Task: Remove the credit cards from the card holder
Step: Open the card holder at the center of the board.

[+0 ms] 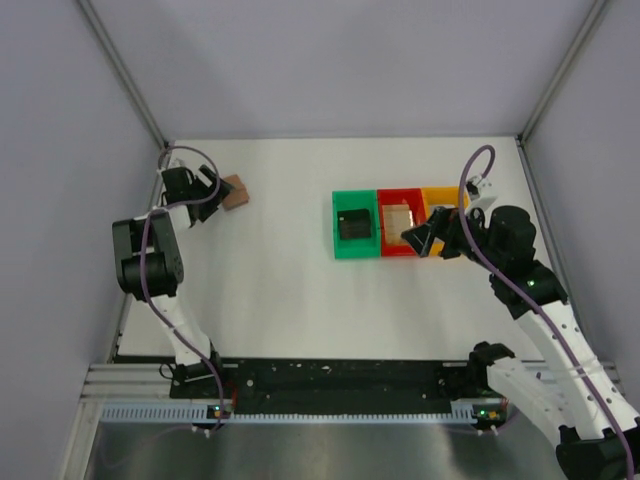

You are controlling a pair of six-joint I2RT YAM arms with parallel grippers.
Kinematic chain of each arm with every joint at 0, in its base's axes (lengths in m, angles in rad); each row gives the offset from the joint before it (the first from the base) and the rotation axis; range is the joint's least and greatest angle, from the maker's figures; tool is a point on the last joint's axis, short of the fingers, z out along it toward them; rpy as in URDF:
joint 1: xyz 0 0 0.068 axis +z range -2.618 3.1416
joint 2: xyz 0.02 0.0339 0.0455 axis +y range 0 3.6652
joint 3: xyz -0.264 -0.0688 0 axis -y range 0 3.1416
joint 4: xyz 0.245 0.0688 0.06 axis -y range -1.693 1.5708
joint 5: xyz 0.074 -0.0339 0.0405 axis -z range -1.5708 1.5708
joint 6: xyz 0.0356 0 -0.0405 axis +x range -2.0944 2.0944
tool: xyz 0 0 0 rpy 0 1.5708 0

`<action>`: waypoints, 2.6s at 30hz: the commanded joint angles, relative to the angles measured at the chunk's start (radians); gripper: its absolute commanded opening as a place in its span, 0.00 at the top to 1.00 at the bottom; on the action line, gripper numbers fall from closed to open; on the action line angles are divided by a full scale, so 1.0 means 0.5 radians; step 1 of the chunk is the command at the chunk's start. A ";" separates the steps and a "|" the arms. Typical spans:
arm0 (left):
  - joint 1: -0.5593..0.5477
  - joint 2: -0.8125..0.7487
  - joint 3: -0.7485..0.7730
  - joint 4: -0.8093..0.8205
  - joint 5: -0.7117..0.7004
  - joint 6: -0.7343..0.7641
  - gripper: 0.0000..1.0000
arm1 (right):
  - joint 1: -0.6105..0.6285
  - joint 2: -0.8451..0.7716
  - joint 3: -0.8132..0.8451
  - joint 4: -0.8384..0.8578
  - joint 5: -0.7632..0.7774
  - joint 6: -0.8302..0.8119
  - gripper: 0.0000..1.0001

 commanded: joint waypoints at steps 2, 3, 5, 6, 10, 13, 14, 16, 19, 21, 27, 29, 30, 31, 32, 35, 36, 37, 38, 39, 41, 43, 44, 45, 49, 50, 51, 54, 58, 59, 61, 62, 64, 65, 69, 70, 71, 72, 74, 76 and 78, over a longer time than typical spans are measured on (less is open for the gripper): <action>0.054 0.230 0.237 -0.009 0.164 0.000 0.11 | 0.018 -0.025 -0.013 0.084 -0.004 -0.060 0.01; 0.069 0.261 0.258 -0.015 0.200 -0.027 0.12 | 0.021 -0.019 -0.007 0.084 -0.007 -0.063 0.02; 0.088 0.316 0.271 0.021 0.265 -0.079 0.16 | 0.018 -0.013 0.002 0.088 -0.004 -0.070 0.01; 0.097 0.344 0.283 0.034 0.292 -0.104 0.19 | 0.021 -0.007 0.005 0.088 -0.001 -0.070 0.01; 0.109 0.430 0.369 -0.040 0.366 -0.125 0.31 | 0.021 0.002 0.014 0.091 0.021 -0.079 0.01; 0.109 0.473 0.430 -0.116 0.388 -0.122 0.34 | 0.021 -0.004 0.014 0.091 0.021 -0.082 0.01; 0.109 0.491 0.449 -0.147 0.391 -0.122 0.36 | 0.021 -0.004 0.014 0.091 0.024 -0.085 0.01; 0.109 0.513 0.476 -0.187 0.394 -0.132 0.44 | 0.021 -0.007 0.011 0.094 0.024 -0.082 0.01; 0.109 0.541 0.513 -0.239 0.394 -0.132 0.58 | 0.021 -0.013 0.011 0.091 0.030 -0.085 0.01; 0.109 0.565 0.538 -0.270 0.406 -0.132 0.67 | 0.021 -0.016 0.008 0.091 0.033 -0.085 0.01; 0.109 0.574 0.550 -0.292 0.449 -0.098 0.97 | 0.021 -0.013 -0.001 0.091 0.033 -0.094 0.01; 0.109 0.559 0.538 -0.288 0.480 -0.077 1.00 | 0.021 -0.007 0.002 0.091 0.024 -0.097 0.02; 0.109 0.547 0.529 -0.288 0.516 -0.064 1.00 | 0.021 -0.010 0.002 0.091 0.015 -0.094 0.01; 0.106 0.535 0.519 -0.288 0.538 -0.055 1.00 | 0.021 -0.007 -0.001 0.091 0.009 -0.094 0.02; 0.109 0.510 0.498 -0.288 0.568 -0.052 1.00 | 0.021 -0.007 -0.001 0.091 0.002 -0.094 0.01; 0.091 0.388 0.376 -0.282 0.630 -0.058 1.00 | 0.021 0.002 -0.019 0.109 -0.040 -0.085 0.01; 0.082 0.339 0.327 -0.279 0.639 -0.058 1.00 | 0.021 0.011 -0.022 0.118 -0.062 -0.076 0.02; 0.063 0.277 0.253 -0.276 0.648 -0.052 1.00 | 0.024 0.024 -0.031 0.127 -0.089 -0.067 0.01; 0.048 0.219 0.189 -0.270 0.661 -0.052 1.00 | 0.030 0.036 -0.038 0.137 -0.117 -0.064 0.01; 0.014 0.124 0.100 -0.255 0.664 -0.052 1.00 | 0.046 0.051 -0.047 0.149 -0.142 -0.064 0.01; -0.047 -0.017 -0.075 -0.258 0.661 -0.046 1.00 | 0.091 0.067 -0.071 0.176 -0.145 -0.070 0.02; -0.121 -0.167 -0.277 -0.230 0.649 -0.070 1.00 | 0.153 0.091 -0.099 0.189 -0.124 -0.057 0.01; -0.170 -0.244 -0.382 -0.197 0.630 -0.089 1.00 | 0.202 0.107 -0.108 0.189 -0.126 -0.054 0.01; -0.234 -0.336 -0.504 -0.151 0.606 -0.104 1.00 | 0.239 0.116 -0.117 0.192 -0.127 -0.045 0.02; -0.519 -0.643 -0.909 -0.077 0.517 -0.116 1.00 | 0.444 0.131 -0.157 0.192 -0.059 -0.033 0.01; -0.587 -0.720 -1.017 -0.031 0.492 -0.141 1.00 | 0.499 0.131 -0.166 0.192 -0.020 -0.033 0.02; -0.697 -0.787 -1.100 0.003 0.474 -0.165 1.00 | 0.570 0.137 -0.179 0.189 0.029 -0.027 0.01; -0.933 -0.965 -1.315 0.046 0.394 -0.239 1.00 | 0.778 0.162 -0.206 0.186 0.171 -0.011 0.02; -1.206 -1.284 -1.606 0.126 0.213 -0.380 1.00 | 1.054 0.254 -0.203 0.164 0.431 0.007 0.02; -1.253 -1.349 -1.655 0.108 0.170 -0.401 1.00 | 1.128 0.284 -0.197 0.152 0.499 0.013 0.02; -1.335 -1.487 -1.769 0.156 0.106 -0.499 1.00 | 1.248 0.364 -0.188 0.143 0.631 0.035 0.02; -1.381 -1.554 -1.836 0.229 0.075 -0.564 1.00 | 1.294 0.431 -0.185 0.146 0.689 0.056 0.03; -1.449 -1.631 -1.916 0.297 0.014 -0.656 1.00 | 1.389 0.542 -0.161 0.143 0.796 0.111 0.08; -1.480 -1.656 -1.935 0.310 -0.017 -0.696 1.00 | 1.423 0.609 -0.148 0.146 0.852 0.148 0.11; -1.651 -1.647 -1.969 0.457 -0.137 -0.846 1.00 | 1.543 0.858 -0.038 0.146 0.975 0.243 0.25; -1.707 -1.629 -1.966 0.487 -0.164 -0.874 1.00 | 1.570 0.925 0.005 0.158 0.993 0.252 0.29; -1.740 -1.604 -1.966 0.518 -0.189 -0.901 1.00 | 1.592 0.987 0.042 0.170 1.005 0.271 0.31; -1.774 -1.574 -1.969 0.555 -0.204 -0.938 1.00 | 1.613 1.054 0.072 0.176 1.024 0.289 0.33; -1.839 -1.512 -1.990 0.668 -0.235 -1.003 1.00 | 1.641 1.171 0.131 0.198 1.064 0.323 0.41; -1.897 -1.454 -1.999 0.745 -0.272 -1.058 1.00 | 1.656 1.272 0.183 0.198 1.103 0.351 0.49; -1.958 -1.402 -1.981 0.767 -0.299 -1.083 1.00 | 1.663 1.358 0.226 0.189 1.125 0.366 0.56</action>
